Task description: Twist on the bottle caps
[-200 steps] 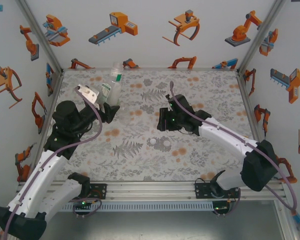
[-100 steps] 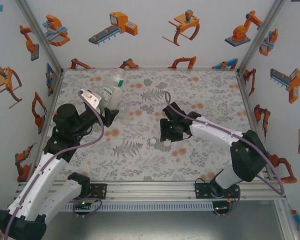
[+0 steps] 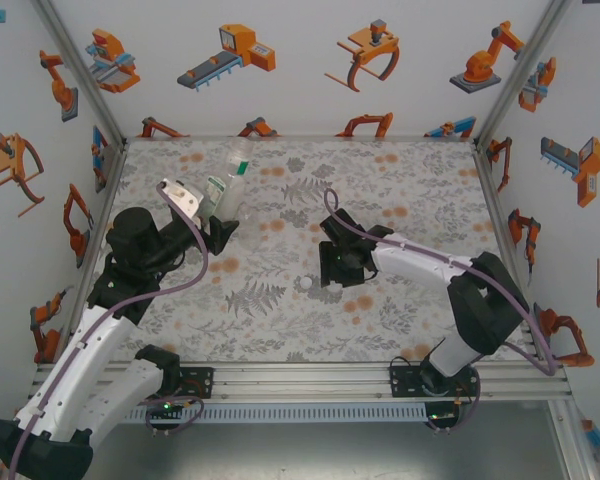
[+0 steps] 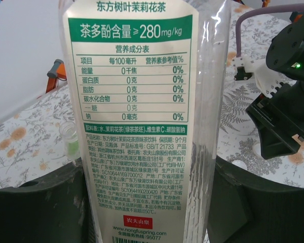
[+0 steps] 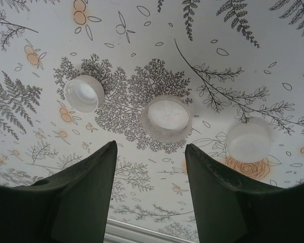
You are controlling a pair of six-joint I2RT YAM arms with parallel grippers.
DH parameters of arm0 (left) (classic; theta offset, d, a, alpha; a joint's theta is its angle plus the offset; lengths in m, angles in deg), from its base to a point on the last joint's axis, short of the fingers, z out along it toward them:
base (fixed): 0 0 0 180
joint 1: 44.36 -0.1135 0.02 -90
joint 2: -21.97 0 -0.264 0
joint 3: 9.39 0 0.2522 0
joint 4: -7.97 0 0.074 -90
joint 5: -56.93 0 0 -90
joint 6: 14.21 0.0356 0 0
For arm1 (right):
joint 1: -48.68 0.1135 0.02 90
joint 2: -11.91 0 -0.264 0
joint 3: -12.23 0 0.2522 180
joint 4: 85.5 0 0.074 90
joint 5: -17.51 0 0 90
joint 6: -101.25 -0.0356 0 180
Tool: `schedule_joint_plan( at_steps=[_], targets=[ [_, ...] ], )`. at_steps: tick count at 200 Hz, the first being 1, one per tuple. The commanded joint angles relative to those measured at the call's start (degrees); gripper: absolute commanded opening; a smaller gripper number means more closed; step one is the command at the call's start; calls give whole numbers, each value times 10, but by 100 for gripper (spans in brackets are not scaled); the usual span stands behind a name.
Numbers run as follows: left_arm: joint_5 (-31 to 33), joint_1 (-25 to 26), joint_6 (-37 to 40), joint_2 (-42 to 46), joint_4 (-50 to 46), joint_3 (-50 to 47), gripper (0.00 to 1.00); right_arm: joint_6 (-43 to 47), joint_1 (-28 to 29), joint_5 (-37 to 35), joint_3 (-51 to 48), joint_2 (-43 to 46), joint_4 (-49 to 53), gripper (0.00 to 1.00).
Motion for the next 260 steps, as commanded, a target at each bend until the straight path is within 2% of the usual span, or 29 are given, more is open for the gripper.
schedule_joint_plan(
  at_steps=[1, 157, 260],
  targets=[
    [-15, -3, -10, 3, 10, 2, 0, -11, 4, -15, -5, -9, -8, 54],
    [-21, -18, -31, -4, 21, 0, 0, -11, 5, -40, 9, -46, -28, 54],
    [-19, -33, -39, -9, 25, 0, 0, -8, 5, -43, 23, -23, -20, 54]
  ],
)
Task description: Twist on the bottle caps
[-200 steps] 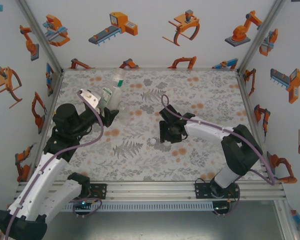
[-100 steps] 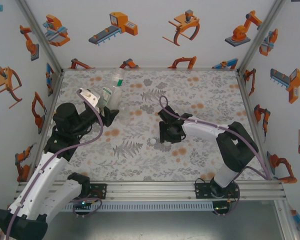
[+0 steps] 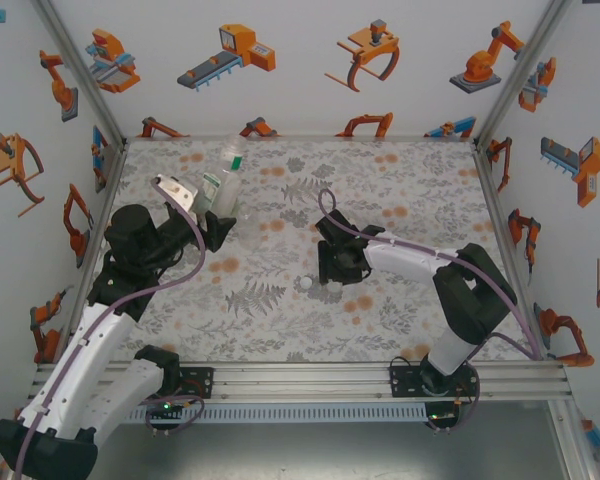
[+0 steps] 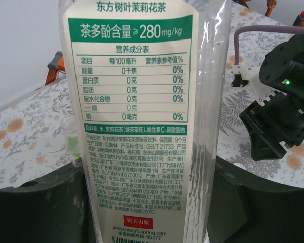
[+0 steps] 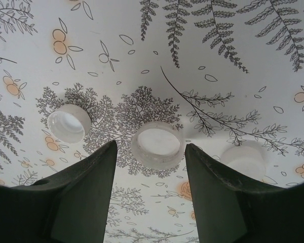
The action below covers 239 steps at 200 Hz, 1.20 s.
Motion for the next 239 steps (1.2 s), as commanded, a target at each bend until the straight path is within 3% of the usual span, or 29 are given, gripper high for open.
schedule_joint_plan(
  at_steps=[1, 239],
  targets=[
    [-9, -6, -12, 1, 20, 0, 0, -3, 5, -7, 15, 19, 5, 54],
    [-38, -29, -38, -12, 37, -1, 0, -5, 7, 5, 3, -7, -9, 54]
  ],
)
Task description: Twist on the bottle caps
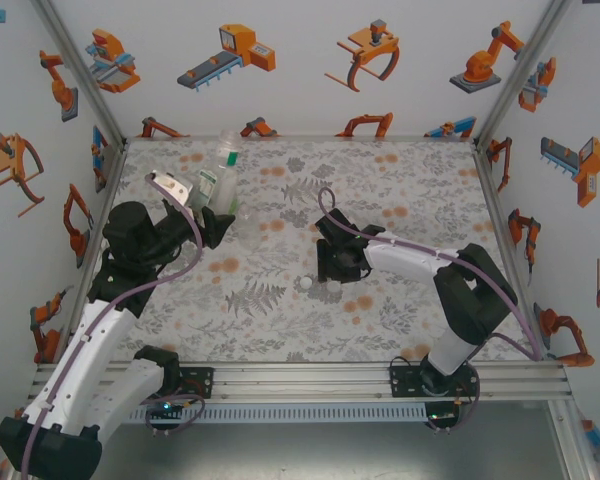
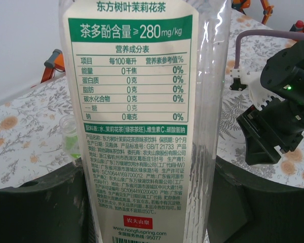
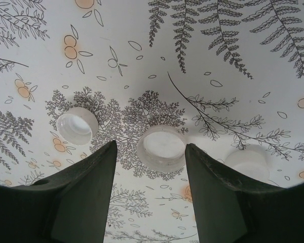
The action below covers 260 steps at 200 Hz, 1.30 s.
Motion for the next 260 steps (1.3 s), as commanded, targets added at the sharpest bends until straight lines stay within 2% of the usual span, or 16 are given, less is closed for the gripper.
schedule_joint_plan(
  at_steps=[1, 69, 87, 108, 142, 160, 224, 260],
  targets=[
    [-12, -6, -13, 0, 23, -1, 0, -5, 6, 2, 3, -8, 3, 54],
    [-16, -11, -18, -2, 26, 0, 0, -6, 6, 0, -2, -24, 3, 54],
    [-16, -11, -19, -3, 26, 0, 0, -7, 6, 3, -7, -32, -4, 51],
    [-16, -13, -20, -3, 26, 0, 0, -10, 6, 7, -13, -38, -14, 44],
    [-17, -14, -21, -6, 26, 0, 0, -22, 5, 7, -20, -26, -36, 22],
    [-18, -15, -23, -8, 27, 1, 0, -25, -2, 12, -19, -20, -56, 15],
    [-26, -21, -23, -23, 26, 4, 0, -45, -72, 133, -21, -34, -182, 14],
    [-14, -22, -15, -25, 17, 4, 0, -51, -121, 183, -68, -34, -246, 15]
  ],
)
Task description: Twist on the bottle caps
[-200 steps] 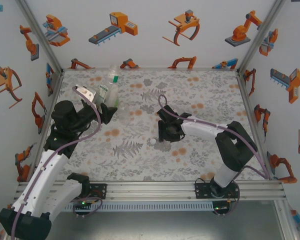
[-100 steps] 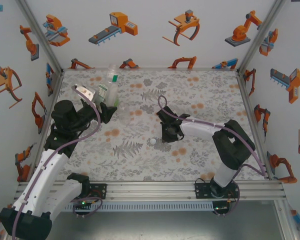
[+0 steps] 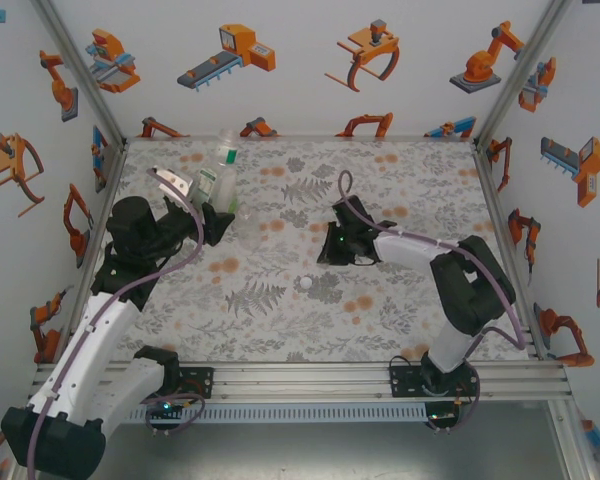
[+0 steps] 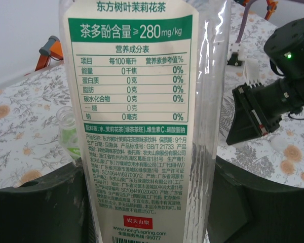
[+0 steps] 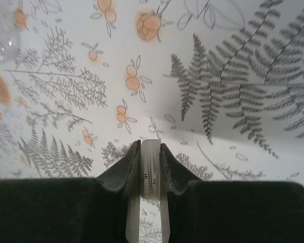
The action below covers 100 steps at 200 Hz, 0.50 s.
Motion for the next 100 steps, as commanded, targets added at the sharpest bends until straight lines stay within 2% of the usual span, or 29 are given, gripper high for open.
schedule_joint_plan(
  at_steps=[1, 20, 62, 100],
  targets=[
    [-1, -4, 0, 3, 13, 4, 0, -15, -28, 53, -39, -8, -60, 15],
    [1, -4, 2, -2, 12, 4, 0, -18, -56, 74, -71, -7, -81, 20],
    [0, -6, 4, -17, 5, 8, 0, -14, -95, 75, -116, 4, -73, 41],
    [-8, -8, 2, -28, 5, 12, 0, 14, -98, 49, -100, 5, -12, 47]
  ],
)
